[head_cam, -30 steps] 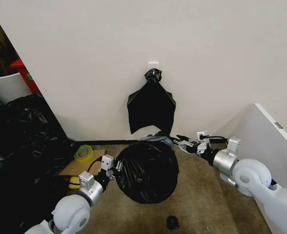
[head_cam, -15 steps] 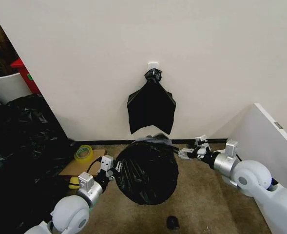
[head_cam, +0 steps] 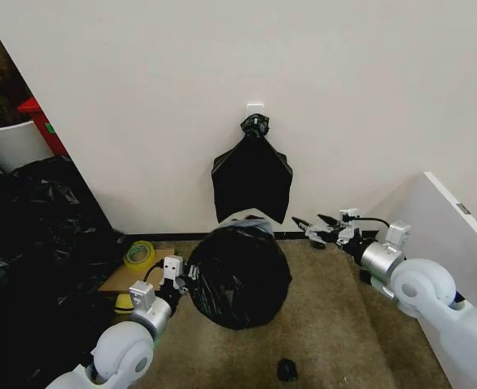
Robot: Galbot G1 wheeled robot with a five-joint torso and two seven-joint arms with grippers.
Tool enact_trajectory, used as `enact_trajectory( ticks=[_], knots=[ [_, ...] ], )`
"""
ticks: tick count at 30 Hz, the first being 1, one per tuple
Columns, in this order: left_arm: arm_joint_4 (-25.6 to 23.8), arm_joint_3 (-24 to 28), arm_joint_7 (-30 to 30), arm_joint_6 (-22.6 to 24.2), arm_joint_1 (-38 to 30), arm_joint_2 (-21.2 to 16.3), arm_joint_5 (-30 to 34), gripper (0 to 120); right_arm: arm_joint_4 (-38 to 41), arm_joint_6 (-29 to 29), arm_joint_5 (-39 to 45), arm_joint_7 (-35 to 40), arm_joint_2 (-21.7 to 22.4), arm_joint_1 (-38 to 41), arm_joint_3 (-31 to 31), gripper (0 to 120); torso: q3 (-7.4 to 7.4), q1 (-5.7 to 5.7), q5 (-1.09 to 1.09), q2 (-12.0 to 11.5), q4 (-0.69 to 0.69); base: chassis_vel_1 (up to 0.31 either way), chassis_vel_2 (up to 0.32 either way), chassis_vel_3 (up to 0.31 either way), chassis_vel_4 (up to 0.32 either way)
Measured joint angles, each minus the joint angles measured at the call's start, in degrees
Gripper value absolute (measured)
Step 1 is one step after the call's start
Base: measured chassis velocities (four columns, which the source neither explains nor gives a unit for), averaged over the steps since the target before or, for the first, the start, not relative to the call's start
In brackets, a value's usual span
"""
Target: Place the garbage bag over the trash bin.
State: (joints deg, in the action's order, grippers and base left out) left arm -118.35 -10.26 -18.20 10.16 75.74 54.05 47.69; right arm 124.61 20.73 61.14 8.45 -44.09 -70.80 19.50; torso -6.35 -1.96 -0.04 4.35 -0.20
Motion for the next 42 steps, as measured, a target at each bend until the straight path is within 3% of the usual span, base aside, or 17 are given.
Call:
enact_trajectory(
  ticks=[2, 3, 10, 15, 18, 20, 25, 35, 42],
  knots=[
    [0.0, 0.1, -2.5, 0.1, 0.0, 1.3, 0.8, 0, 5.5, 3.7, -0.5, 5.7, -1.5, -1.2, -1.7, 86, 0.00, 0.00, 0.02, 0.0, 0.08, 0.000, 0.000, 0.000, 0.000],
    [0.0, 0.1, -2.5, 0.1, 0.0, 1.3, 0.8, 0, 5.5, 3.7, -0.5, 5.7, -1.5, -1.2, -1.7, 86, 0.00, 0.00, 0.02, 0.0, 0.08, 0.000, 0.000, 0.000, 0.000],
    [0.0, 4.1, -6.9, 0.4, -1.2, 4.2, 0.3, 0, 13.2, 11.9, -0.6, 15.3, -6.7, -1.9, -6.7, 56, 0.00, 0.00, 0.00, 0.0, 0.04, 0.000, 0.000, 0.000, 0.000],
    [0.3, 6.2, -7.3, 0.4, -1.8, 4.8, -1.0, 0, 12.2, 14.8, -2.2, 18.8, -9.9, 0.0, -11.3, 41, 0.00, 0.00, 0.01, 0.0, 0.06, 0.000, 0.000, 0.000, 0.000],
    [0.4, 7.7, -7.3, 0.4, -2.0, 5.2, -2.8, 0, 8.7, 17.0, -5.9, 21.0, -14.2, 2.0, -16.8, 26, 0.00, 0.00, 0.02, 0.0, 0.06, 0.000, 0.000, 0.000, 0.000],
    [0.4, 7.9, -7.3, 0.3, -2.0, 5.3, -3.1, 0, 7.9, 17.5, -6.5, 21.6, -15.0, 2.4, -17.8, 22, 0.00, 0.00, 0.01, 0.0, 0.06, 0.000, 0.000, 0.000, 0.000],
    [0.6, 8.7, -7.2, 0.2, -2.1, 5.7, -5.1, 0, 1.8, 20.9, -9.7, 28.4, -19.5, 6.1, -23.8, 1, 0.00, 0.00, 0.00, 0.0, 0.07, 0.000, 0.000, 0.000, 0.000],
    [-0.1, 10.3, -6.8, 0.0, -2.1, 5.6, -5.8, 0, -8.1, 21.4, -14.4, 35.1, -23.9, 10.2, -29.1, 0, 0.00, 0.00, 0.00, 0.0, 0.06, 0.000, 0.000, 0.000, 0.000],
    [-1.2, 10.6, -6.5, 0.1, -1.5, 5.1, -5.8, 0, -13.3, 21.1, -18.3, 35.1, -26.9, 12.6, -30.6, 0, 0.00, 0.00, 0.00, 0.0, 0.06, 0.000, 0.000, 0.000, 0.000]
  ],
)
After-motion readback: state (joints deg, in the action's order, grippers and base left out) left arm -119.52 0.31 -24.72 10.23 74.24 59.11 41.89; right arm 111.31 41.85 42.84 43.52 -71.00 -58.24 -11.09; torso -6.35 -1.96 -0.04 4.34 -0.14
